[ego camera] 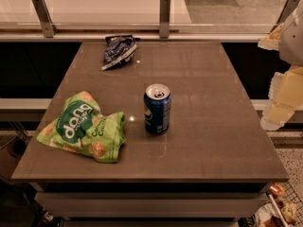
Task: Pick blue chip bag
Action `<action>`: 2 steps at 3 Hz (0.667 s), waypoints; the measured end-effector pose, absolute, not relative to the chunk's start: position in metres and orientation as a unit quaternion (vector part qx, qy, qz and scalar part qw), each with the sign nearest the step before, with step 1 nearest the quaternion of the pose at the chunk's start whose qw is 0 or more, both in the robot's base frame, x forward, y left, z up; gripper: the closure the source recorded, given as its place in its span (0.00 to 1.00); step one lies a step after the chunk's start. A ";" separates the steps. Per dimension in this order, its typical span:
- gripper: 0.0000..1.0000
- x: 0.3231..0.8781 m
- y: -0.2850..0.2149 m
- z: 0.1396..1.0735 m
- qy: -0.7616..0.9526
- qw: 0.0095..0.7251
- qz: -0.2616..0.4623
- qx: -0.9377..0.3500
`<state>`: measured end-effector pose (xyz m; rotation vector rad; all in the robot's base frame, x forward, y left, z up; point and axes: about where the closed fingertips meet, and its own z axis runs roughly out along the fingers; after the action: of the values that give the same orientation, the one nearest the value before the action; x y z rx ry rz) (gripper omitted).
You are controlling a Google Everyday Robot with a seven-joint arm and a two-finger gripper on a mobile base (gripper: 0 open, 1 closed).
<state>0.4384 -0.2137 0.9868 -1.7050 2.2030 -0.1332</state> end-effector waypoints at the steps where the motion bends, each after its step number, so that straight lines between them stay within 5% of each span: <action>1: 0.00 0.444 -0.214 0.989 0.777 0.185 -0.048 -0.600; 2: 0.00 0.482 -0.212 0.992 0.777 0.213 -0.050 -0.590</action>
Offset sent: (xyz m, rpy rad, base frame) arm 0.1036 0.0005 0.0068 0.1005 -0.1269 -0.0411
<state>0.4819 -0.2125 0.9920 -1.6374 2.1573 -0.1396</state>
